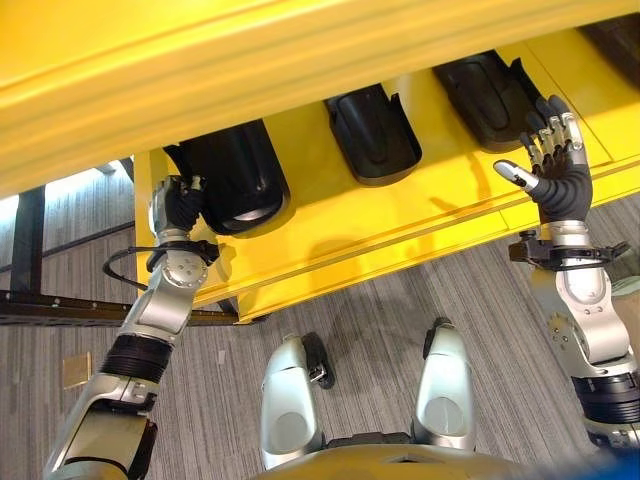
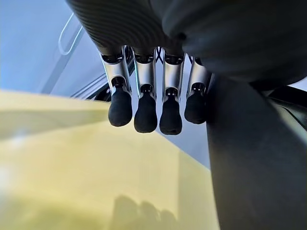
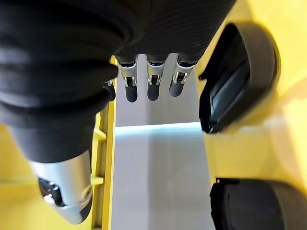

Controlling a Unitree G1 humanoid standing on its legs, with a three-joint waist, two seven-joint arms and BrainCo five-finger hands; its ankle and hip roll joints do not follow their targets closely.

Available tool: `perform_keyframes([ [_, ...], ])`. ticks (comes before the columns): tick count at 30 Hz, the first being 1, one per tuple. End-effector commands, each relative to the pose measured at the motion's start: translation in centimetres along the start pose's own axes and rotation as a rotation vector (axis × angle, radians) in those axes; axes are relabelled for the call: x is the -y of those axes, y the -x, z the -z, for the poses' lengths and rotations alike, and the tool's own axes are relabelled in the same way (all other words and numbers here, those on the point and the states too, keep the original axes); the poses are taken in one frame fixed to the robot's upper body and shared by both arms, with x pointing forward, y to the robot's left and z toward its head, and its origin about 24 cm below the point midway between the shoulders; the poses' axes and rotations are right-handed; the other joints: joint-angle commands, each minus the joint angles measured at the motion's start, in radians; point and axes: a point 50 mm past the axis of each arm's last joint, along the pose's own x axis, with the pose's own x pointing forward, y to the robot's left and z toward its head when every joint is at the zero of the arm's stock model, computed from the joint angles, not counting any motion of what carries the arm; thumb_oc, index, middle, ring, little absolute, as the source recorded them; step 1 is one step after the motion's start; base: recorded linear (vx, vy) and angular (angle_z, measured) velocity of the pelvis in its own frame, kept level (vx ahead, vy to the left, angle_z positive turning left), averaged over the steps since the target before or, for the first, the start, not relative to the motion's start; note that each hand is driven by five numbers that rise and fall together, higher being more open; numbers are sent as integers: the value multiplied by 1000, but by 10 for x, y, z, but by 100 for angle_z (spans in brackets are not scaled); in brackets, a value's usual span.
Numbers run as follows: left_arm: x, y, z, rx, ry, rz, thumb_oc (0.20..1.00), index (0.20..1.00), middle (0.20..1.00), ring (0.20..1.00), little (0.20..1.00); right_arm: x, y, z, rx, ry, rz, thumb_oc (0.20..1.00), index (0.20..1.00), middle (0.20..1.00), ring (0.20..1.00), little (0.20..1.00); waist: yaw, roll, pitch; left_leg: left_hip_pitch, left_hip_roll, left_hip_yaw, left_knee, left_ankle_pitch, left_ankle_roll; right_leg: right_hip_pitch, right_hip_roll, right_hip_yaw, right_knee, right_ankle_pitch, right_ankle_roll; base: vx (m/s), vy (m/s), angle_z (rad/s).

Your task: Move parts from the plastic box to the shelf.

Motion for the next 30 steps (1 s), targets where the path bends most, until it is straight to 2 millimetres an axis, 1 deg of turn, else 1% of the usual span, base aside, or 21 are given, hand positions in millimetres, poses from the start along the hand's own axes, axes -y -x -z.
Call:
perform_keyframes([
  [1, -35, -17, -7, 37, -27, -192, 200, 200, 200, 200, 200, -2, -7, -14, 56, -16, -29, 1000, 1000, 1000, 1000, 1000, -1, -7, -65, 76, -3, -3, -127, 72, -17, 5, 11, -22, 59, -14, -13, 33, 59, -11],
  [4, -46, -23, -3, -6, -33, -242, 200, 200, 200, 200, 200, -3, -8, -12, 35, -8, -46, 1000, 1000, 1000, 1000, 1000, -12, 1, -67, 81, -8, 3, -132, 73, -21, 7, 11, -14, 56, -16, -14, 34, 71, -5],
  [7, -54, -31, 3, -67, -62, -242, 200, 200, 200, 200, 200, -4, -10, -12, 18, 12, -74, 1000, 1000, 1000, 1000, 1000, -25, 12, -68, 88, -11, 12, -139, 77, -25, 8, 10, -7, 55, -20, -16, 36, 78, -10],
  [10, -56, -33, 8, -104, -72, -240, 200, 200, 200, 200, 200, -4, -12, -12, 11, 19, -84, 1000, 1000, 1000, 1000, 1000, -31, 16, -66, 90, -12, 14, -136, 75, -25, 8, 9, -4, 57, -23, -16, 19, 51, -8],
  [13, -59, -34, 20, -169, -84, -223, 200, 200, 200, 200, 200, -4, -13, -13, 0, 28, -92, 1000, 1000, 1000, 1000, 1000, -38, 22, -64, 90, -12, 17, -133, 73, -25, 9, 8, 1, 59, -26, -17, 14, 46, -3],
  [15, -59, -34, 27, -198, -93, -203, 200, 200, 200, 200, 200, -3, -13, -13, -2, 31, -96, 1000, 1000, 1000, 1000, 1000, -41, 23, -62, 91, -12, 19, -134, 73, -25, 8, 9, 3, 58, -27, -17, 7, 38, -10],
  [17, -56, -30, 41, -250, -120, -156, 200, 200, 200, 200, 200, -2, -11, -12, -13, 36, -104, 1000, 1000, 1000, 1000, 1000, -47, 23, -56, 93, -10, 23, -133, 71, -22, 10, 11, 6, 56, -26, -18, 10, 34, -9],
  [27, -47, -23, 52, -248, -171, -73, 200, 200, 200, 200, 200, -3, -10, -11, -9, 32, -103, 1000, 1000, 1000, 1000, 1000, -45, 15, -41, 81, -4, 20, -130, 73, -19, 1, 19, 8, 56, -22, -17, 0, 1, -1],
  [30, -45, -22, 55, -253, -159, -46, 200, 200, 200, 200, 200, -3, -10, -11, -8, 35, -103, 1000, 1000, 1000, 1000, 1000, -45, 16, -38, 83, -5, 22, -138, 76, -18, 1, 20, 7, 50, -19, -16, -11, 4, -2],
])
